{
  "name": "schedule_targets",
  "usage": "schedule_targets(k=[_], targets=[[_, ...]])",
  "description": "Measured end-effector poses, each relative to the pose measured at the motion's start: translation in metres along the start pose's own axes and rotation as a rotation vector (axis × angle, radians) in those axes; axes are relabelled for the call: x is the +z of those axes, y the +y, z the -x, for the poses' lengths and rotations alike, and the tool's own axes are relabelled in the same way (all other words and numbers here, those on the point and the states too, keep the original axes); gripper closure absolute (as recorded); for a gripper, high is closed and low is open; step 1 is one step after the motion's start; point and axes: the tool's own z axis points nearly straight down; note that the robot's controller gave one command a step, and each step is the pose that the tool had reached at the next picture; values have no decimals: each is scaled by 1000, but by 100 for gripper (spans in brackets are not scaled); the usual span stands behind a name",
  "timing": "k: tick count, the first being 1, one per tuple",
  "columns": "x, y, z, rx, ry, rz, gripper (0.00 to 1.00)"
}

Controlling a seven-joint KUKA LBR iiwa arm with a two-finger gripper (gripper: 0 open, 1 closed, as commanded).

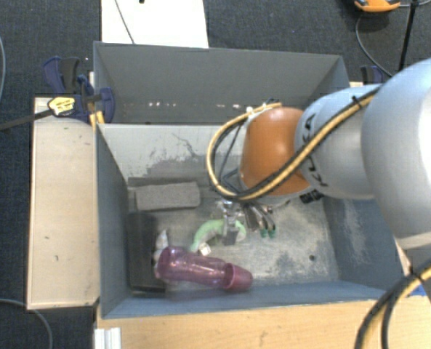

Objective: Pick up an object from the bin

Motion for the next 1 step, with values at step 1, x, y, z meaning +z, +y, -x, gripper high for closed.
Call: schedule_targets(k=[1], targets=[[0,0,0,-1,0,0,100]])
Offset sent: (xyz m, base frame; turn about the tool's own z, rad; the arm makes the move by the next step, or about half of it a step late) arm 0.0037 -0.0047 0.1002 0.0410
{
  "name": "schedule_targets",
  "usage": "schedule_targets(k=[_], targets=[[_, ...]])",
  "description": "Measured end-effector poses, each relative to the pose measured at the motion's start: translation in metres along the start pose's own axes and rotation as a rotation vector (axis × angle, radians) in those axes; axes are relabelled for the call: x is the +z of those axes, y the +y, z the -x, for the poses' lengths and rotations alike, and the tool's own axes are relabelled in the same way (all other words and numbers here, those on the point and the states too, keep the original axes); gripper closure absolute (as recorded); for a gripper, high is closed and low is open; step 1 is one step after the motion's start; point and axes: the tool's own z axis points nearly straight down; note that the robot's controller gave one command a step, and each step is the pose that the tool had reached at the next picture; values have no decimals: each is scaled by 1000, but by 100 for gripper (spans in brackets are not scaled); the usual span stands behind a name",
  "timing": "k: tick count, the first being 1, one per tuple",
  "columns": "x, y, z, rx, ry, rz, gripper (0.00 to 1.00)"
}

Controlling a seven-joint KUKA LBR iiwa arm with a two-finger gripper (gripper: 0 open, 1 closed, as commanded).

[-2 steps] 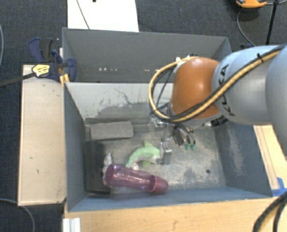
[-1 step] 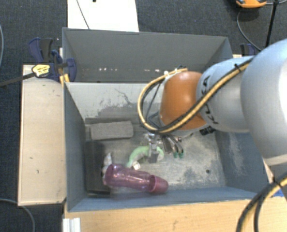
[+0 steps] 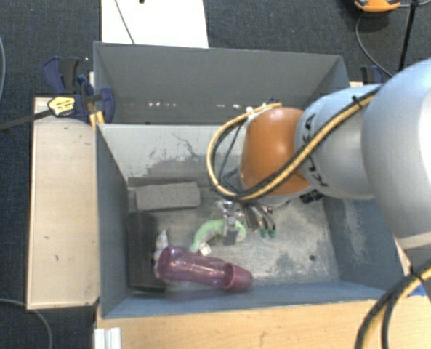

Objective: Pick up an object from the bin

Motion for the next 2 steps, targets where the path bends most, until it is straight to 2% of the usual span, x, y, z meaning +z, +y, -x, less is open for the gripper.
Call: schedule_targets(k=[1,2], targets=[[-101,-5,6,36,-3,0,100],[-101,-5,6,34,-3,1,100]])
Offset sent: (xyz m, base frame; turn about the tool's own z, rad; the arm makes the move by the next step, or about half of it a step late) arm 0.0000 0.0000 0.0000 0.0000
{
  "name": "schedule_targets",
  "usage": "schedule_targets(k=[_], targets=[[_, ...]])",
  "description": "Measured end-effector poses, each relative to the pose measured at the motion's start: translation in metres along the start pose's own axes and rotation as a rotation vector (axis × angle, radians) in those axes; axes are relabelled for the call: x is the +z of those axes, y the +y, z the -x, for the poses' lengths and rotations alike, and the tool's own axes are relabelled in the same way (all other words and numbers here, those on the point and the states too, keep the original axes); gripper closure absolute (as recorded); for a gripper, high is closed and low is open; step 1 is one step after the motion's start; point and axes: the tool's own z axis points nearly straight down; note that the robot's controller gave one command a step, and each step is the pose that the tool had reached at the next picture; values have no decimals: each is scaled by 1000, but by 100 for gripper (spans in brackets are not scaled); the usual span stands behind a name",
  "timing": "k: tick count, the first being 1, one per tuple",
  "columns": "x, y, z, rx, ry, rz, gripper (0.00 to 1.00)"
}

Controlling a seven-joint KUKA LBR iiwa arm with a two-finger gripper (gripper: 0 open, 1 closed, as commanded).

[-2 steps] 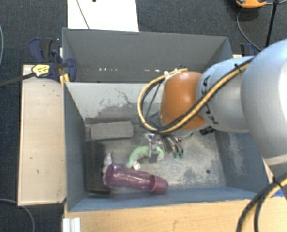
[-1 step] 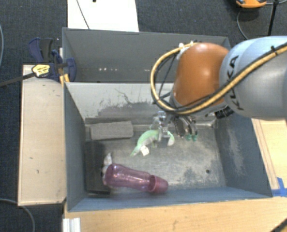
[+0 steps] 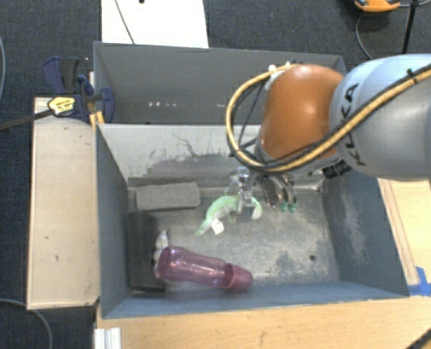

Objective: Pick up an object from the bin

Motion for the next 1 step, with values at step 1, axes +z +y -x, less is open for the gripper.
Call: schedule_targets(k=[1], targets=[[-79,12,19,-556,-6,0,100]])
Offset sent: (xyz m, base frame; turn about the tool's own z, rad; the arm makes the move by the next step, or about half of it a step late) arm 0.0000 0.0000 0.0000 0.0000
